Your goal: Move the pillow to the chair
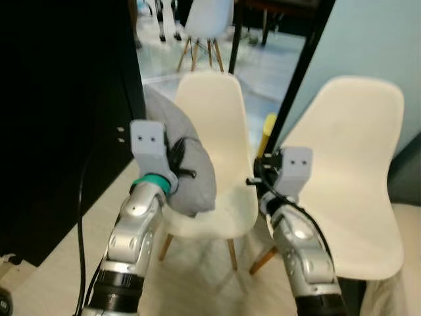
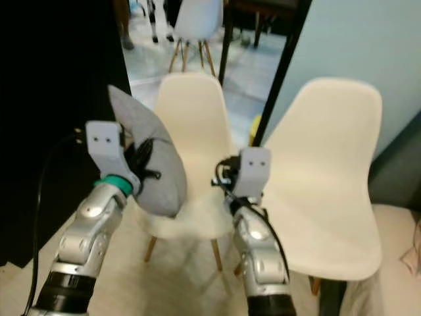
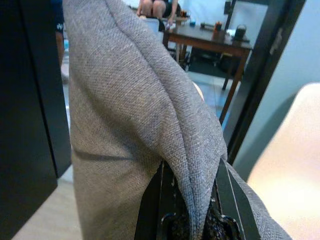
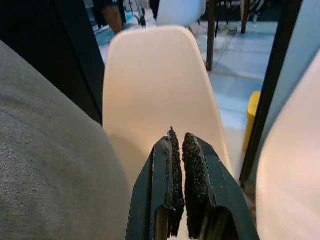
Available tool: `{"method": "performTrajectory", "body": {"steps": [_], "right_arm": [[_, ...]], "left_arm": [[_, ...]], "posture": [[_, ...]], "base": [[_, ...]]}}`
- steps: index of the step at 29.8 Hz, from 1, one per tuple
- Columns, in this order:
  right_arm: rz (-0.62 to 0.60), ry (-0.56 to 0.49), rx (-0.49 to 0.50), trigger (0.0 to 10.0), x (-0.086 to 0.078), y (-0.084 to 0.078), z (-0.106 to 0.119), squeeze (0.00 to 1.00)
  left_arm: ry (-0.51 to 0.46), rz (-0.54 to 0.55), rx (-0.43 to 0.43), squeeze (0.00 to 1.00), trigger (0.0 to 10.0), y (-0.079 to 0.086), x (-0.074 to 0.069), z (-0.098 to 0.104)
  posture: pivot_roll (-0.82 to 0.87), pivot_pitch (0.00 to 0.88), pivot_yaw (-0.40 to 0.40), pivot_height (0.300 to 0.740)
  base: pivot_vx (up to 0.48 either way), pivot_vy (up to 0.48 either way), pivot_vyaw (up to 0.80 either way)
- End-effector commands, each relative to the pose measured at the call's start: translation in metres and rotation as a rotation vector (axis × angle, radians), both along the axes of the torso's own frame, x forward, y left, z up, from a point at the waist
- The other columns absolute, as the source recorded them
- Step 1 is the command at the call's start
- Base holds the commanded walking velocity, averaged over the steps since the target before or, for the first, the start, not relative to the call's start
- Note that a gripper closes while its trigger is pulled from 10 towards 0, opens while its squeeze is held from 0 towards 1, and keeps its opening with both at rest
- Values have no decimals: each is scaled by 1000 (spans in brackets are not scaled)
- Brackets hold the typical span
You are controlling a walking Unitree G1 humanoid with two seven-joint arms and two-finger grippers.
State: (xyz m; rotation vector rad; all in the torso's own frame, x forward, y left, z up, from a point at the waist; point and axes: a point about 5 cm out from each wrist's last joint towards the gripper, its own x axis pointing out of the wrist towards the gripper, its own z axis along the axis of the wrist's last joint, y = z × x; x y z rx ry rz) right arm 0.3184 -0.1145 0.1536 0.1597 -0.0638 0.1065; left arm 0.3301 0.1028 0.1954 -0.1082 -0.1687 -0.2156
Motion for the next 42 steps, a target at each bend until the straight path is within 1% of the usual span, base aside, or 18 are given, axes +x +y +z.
{"method": "performTrajectory", "body": {"steps": [1,9,13,16,25,30,31,32,34,36,38,39,42], "right_arm": [[10,3,10,10000,-2,4,-1,0],[1,2,10,10000,-2,2,-1,0],[-1,4,10,10000,-2,2,-2,0],[-5,4,11,10000,-3,2,-3,0],[-10,16,9,10000,-3,0,-4,0],[-10,18,5,10000,-3,0,-5,0],[-11,20,4,10000,-3,0,-5,0],[-11,20,4,10000,-3,0,-5,0],[-12,21,3,10000,-3,0,-5,0],[-13,22,3,10000,-3,0,-5,0],[-14,24,2,10000,-3,-1,-6,0],[-15,26,1,10000,-3,-1,-7,0],[-14,29,0,10000,-4,-1,-7,0]], "left_arm": [[-63,-5,-9,0,10000,1,-1,11],[-57,-26,-24,0,10000,-3,-1,10],[-42,-56,-27,0,10000,-8,-3,7],[-16,-73,2,0,10000,-12,-4,1],[-9,-57,12,0,10000,-10,-5,-4],[8,-51,2,0,10000,-9,-6,-7],[14,-58,25,0,10000,-10,-6,-9],[14,-58,25,0,10000,-10,-6,-9],[11,-68,70,0,10000,-12,-6,-10],[13,-69,75,0,10000,-13,-6,-11],[24,-68,71,0,10000,-12,-6,-12],[45,-64,40,0,10000,-12,-6,-14],[60,-61,37,0,10000,-10,-6,-17]], "posture": [[28,47,31,740],[26,38,34,740],[23,31,39,740],[19,31,40,740],[18,28,37,740],[18,27,38,740],[17,27,39,740],[17,27,39,740],[16,24,40,740],[15,25,38,740],[15,26,37,740],[15,26,37,740],[15,21,34,740]], "base": [[398,0,0],[388,0,0],[0,0,0],[0,0,0],[0,0,0],[0,0,0],[0,0,0],[0,0,0],[0,-480,0],[0,-480,0],[0,-480,0],[0,0,0],[0,0,0]]}}
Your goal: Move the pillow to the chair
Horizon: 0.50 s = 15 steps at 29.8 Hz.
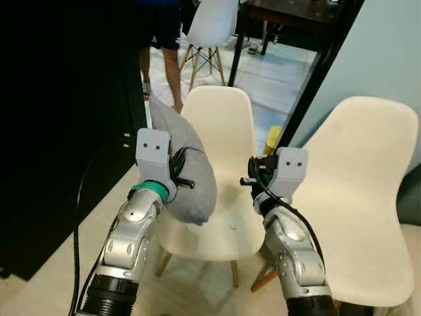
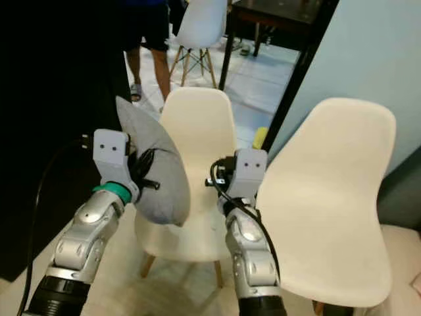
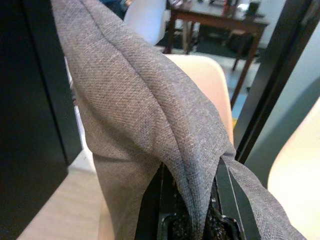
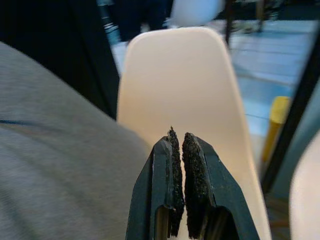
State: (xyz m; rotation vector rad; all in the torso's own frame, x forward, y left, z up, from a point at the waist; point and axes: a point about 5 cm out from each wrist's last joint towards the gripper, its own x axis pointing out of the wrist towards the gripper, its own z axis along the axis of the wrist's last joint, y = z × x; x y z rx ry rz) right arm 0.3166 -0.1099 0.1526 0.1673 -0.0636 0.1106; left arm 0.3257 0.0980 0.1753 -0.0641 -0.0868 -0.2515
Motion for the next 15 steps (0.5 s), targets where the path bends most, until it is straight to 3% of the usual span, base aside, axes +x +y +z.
{"method": "performTrajectory", "body": {"steps": [1,15], "right_arm": [[-18,29,-8,10000,-2,-6,-6,0],[-13,47,-8,10000,-1,-3,-10,0]], "left_arm": [[-13,-24,-20,0,10000,-5,-1,3],[-7,-70,-1,0,10000,-7,-4,-1]], "posture": [[15,21,34,740],[21,3,30,740]], "base": [[0,0,0],[0,0,0]]}}
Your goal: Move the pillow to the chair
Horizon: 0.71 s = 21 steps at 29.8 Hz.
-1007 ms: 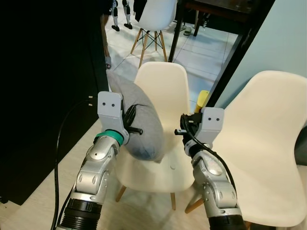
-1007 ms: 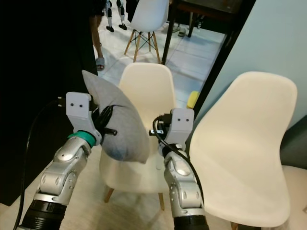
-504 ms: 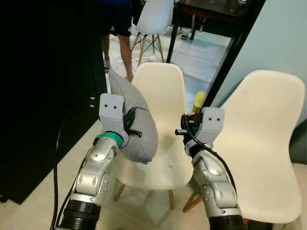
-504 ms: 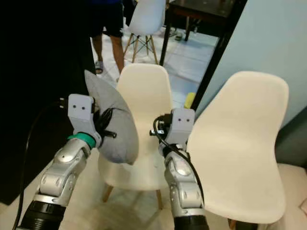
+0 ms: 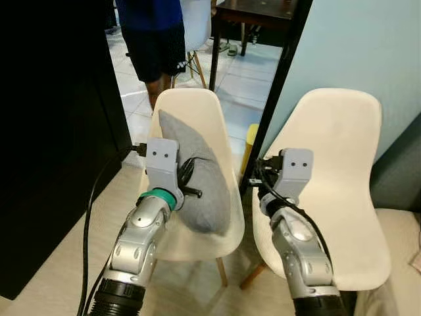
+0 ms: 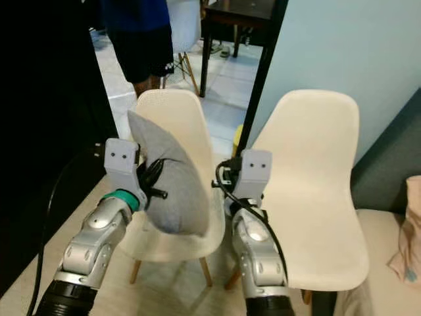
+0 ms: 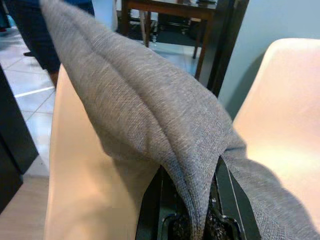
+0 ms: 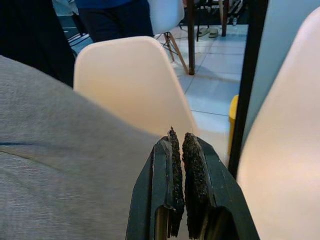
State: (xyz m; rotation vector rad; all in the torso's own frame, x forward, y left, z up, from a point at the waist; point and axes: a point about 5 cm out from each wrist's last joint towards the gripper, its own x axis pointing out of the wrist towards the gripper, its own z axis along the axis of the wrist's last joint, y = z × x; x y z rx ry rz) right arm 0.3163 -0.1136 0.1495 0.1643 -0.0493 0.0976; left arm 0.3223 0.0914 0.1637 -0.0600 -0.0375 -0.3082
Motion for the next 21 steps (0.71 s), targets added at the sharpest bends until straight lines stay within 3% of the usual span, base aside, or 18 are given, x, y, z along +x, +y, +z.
{"method": "performTrajectory", "body": {"steps": [1,15,21], "right_arm": [[-2,32,-4,10000,-1,0,-7,0],[-14,44,-2,10000,-1,-3,-10,0],[-17,47,4,10000,-1,-4,-9,0]], "left_arm": [[-53,-12,-16,0,10000,-1,-1,10],[-49,-58,3,0,10000,-6,-1,3],[-81,-124,82,0,10000,-16,15,3]], "posture": [[21,3,30,740],[20,0,29,740],[8,9,31,720]], "base": [[0,0,0],[0,0,0],[0,0,0]]}}
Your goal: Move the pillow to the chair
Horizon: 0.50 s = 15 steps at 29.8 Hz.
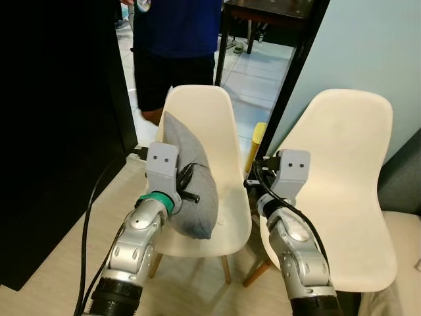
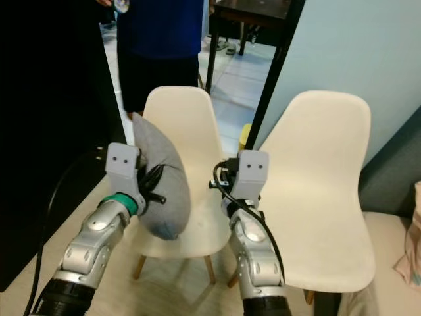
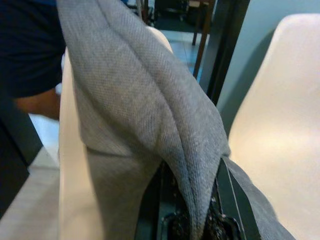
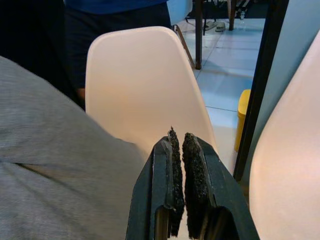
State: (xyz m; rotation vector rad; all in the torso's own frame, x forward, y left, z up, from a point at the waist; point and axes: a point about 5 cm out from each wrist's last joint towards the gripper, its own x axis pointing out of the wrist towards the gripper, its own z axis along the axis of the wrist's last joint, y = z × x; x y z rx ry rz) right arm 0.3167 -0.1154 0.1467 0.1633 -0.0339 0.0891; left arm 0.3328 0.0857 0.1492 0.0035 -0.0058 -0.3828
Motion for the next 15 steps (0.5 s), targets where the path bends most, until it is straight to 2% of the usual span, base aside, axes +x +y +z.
{"method": "performTrajectory", "body": {"steps": [1,4,9,15], "right_arm": [[-10,31,6,10000,-1,-2,-6,0],[-22,30,6,10000,-2,-6,-6,0],[-29,29,5,10000,-2,-7,-5,0],[-38,36,6,10000,-5,-8,-7,0]], "left_arm": [[-98,-54,9,0,10000,-11,4,18],[-145,-95,35,0,10000,-22,21,33],[-157,-98,40,0,10000,-25,28,38],[-168,-111,45,0,10000,-30,26,33]], "posture": [[8,9,31,720],[2,20,41,700],[-4,25,46,685],[-8,36,49,665]], "base": [[0,0,0],[0,0,0],[0,0,0],[0,0,0]]}}
